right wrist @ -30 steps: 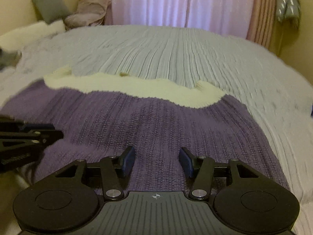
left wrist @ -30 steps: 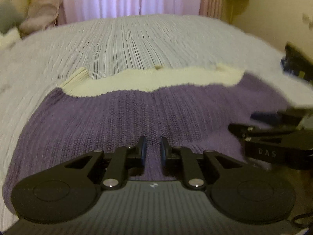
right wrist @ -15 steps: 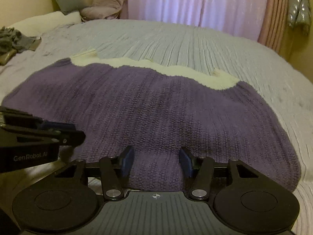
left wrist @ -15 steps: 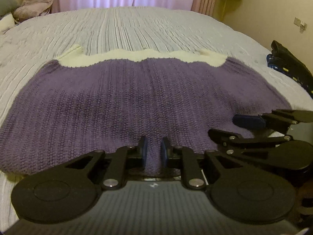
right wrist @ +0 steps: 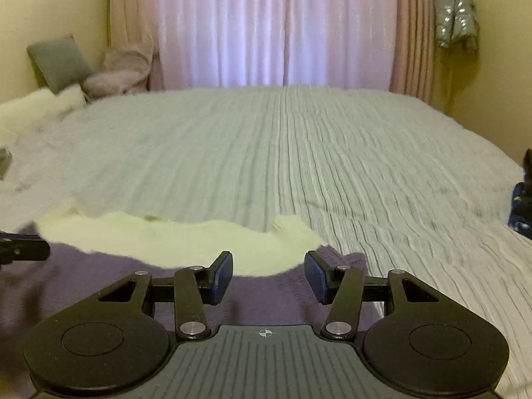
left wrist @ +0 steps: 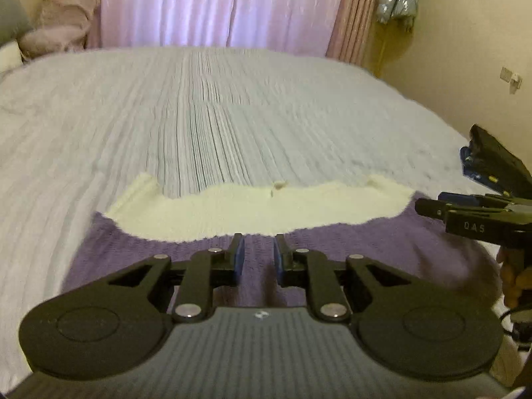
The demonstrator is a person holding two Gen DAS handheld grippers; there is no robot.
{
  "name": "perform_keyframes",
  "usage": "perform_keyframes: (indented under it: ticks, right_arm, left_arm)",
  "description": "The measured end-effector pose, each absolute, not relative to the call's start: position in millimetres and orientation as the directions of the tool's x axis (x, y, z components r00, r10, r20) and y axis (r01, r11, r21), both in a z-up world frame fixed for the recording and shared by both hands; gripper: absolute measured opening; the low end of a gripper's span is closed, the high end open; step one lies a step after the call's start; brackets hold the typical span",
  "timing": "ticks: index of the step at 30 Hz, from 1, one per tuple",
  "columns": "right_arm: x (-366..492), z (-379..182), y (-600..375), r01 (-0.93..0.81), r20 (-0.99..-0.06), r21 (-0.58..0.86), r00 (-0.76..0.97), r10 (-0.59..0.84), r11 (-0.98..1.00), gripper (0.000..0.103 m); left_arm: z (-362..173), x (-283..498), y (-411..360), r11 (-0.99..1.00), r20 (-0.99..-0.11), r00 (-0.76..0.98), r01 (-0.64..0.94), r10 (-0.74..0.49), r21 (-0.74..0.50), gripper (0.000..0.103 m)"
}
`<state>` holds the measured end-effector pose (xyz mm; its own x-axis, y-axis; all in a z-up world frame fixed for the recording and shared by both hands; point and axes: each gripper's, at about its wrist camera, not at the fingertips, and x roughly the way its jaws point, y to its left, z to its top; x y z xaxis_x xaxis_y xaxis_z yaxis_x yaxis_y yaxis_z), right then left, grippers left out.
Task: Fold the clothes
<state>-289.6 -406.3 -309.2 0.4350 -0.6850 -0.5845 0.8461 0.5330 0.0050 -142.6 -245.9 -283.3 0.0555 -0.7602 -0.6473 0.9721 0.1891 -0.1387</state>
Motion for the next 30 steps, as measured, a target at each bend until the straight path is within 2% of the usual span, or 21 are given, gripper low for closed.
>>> perform_keyframes:
  ticks: [2, 4, 6, 8, 9, 13, 15, 16, 18, 20, 24, 28, 30]
  right_arm:
    - [-289, -332, -425, 0.861, -0.632, -0.033, 0.376, -0.678, 0.508, 0.053]
    - [-298, -351, -437, 0.876, -0.659, -0.039, 0.339, -0.672, 0.481, 0.042]
    - [-311, -356, -441, 0.884, -0.656, 0.010, 0.359, -0.664, 0.468, 0.039]
    - [-315, -350, -442, 0.891, -0.661, 0.013, 0.348, -0.665, 0.454, 0.035]
    - [-317, -346, -442, 0.897, -0.663, 0.017, 0.341, -0.667, 0.442, 0.030]
    - [-312, -322, -422, 0.906, -0.633, 0.028, 0.344, -0.694, 0.423, 0.030]
    - [-296, -313, -420, 0.877, -0.617, 0.038, 0.398, -0.679, 0.479, 0.031]
    - [-290, -315, -421, 0.871, -0.622, 0.022, 0.396, -0.675, 0.490, 0.031]
    - [-284, -330, -435, 0.889, -0.676, -0.033, 0.316, -0.665, 0.456, 0.031]
    - [-300, -342, -445, 0.909, -0.673, -0.017, 0.297, -0.677, 0.416, 0.030]
    - [-323, -318, -436, 0.929, -0.676, 0.075, 0.314, -0.667, 0.361, 0.031]
    - [-311, -291, -391, 0.899, -0.635, 0.061, 0.370, -0.678, 0.434, 0.031]
    - [-312, -294, -363, 0.888, -0.636, 0.018, 0.365, -0.680, 0.459, 0.031]
  left_arm:
    - [-307, -138, -257, 0.182, -0.672, 0.057, 0.976, -0.738, -0.118, 0.017]
    - [-317, -135, -256, 0.172, -0.657, 0.049, 0.977, -0.752, -0.124, 0.016]
    - [-314, -129, -253, 0.180, -0.646, 0.057, 0.975, -0.761, -0.126, 0.014]
    - [-305, -122, -248, 0.214, -0.636, 0.118, 0.974, -0.763, -0.077, 0.006]
    - [-301, -116, -244, 0.230, -0.627, 0.143, 0.971, -0.766, -0.060, 0.006]
    - [-295, -84, -241, 0.307, -0.622, 0.208, 0.950, -0.755, -0.055, 0.007]
    - [-301, -69, -251, 0.316, -0.644, 0.202, 0.947, -0.738, -0.065, 0.008]
    - [-307, -62, -256, 0.315, -0.664, 0.195, 0.947, -0.722, -0.064, 0.011]
    - [-316, -51, -263, 0.334, -0.692, 0.192, 0.940, -0.696, -0.075, 0.011]
    - [-313, -40, -259, 0.374, -0.691, 0.188, 0.919, -0.698, -0.128, 0.007]
    - [-286, -61, -229, 0.364, -0.626, 0.219, 0.925, -0.748, -0.111, 0.010]
    - [-275, -102, -201, 0.312, -0.610, 0.185, 0.944, -0.770, -0.107, 0.010]
    - [-282, -114, -188, 0.314, -0.635, 0.183, 0.944, -0.750, -0.100, 0.011]
